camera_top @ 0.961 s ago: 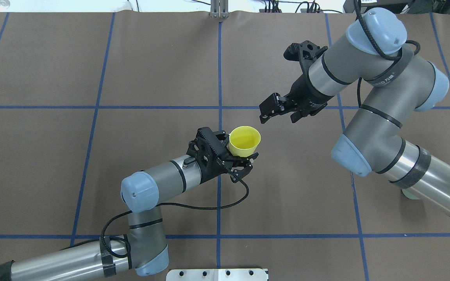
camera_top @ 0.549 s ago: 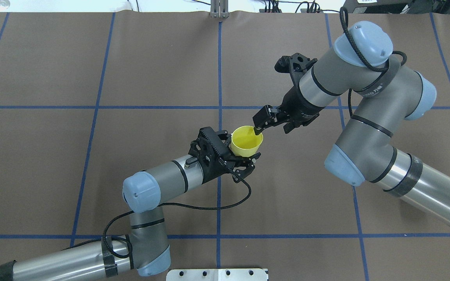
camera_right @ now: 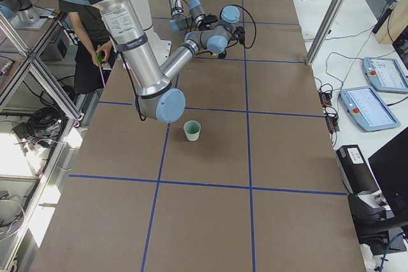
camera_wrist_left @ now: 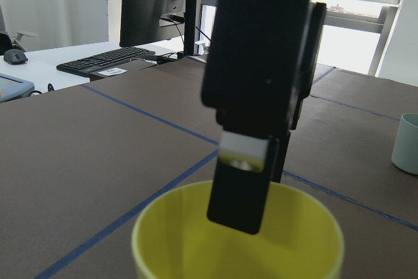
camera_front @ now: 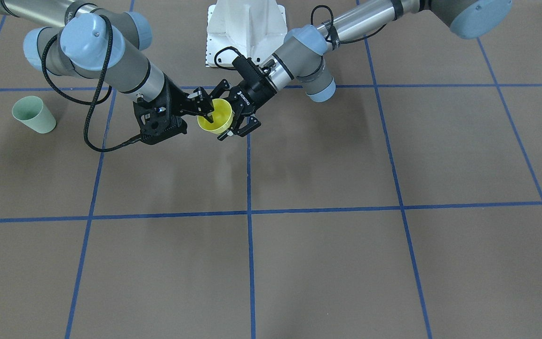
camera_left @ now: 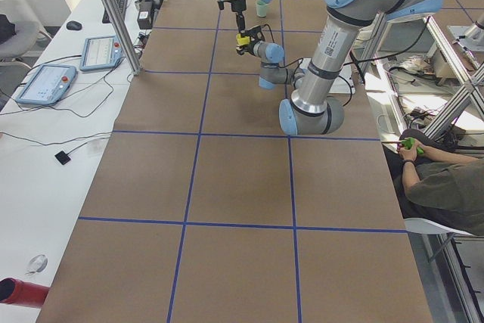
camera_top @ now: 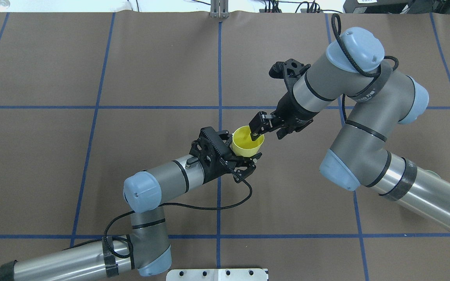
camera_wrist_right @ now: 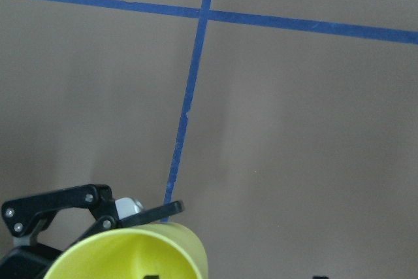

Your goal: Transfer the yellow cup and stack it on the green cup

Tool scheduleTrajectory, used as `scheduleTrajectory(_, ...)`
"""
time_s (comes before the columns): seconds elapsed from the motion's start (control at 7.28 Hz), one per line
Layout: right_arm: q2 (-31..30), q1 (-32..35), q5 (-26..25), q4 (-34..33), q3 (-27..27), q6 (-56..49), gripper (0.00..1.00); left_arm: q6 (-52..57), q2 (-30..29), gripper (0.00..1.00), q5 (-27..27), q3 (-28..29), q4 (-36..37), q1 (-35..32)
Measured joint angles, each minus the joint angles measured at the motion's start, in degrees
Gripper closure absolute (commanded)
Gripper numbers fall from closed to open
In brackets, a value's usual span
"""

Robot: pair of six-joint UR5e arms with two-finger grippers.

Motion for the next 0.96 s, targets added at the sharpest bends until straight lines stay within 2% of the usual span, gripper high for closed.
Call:
scheduleTrajectory(0.69, 0.0, -0.3, 0.0, 2.4, 0.0, 1.0, 0.64, 0.0, -0.3, 0.38, 0.0, 0.0, 0.0, 0.0)
scheduleTrajectory(0.82, 0.0, -0.3, 0.0, 2.6, 0.0, 1.1, 0.76, 0.0, -0.3, 0.32, 0.0, 0.0, 0.0, 0.0)
scheduleTrajectory(0.96, 0.0, -0.3, 0.0, 2.7, 0.1, 1.1, 0.97, 0.0, -0.2, 0.3, 0.0, -0.1, 0.0, 0.0)
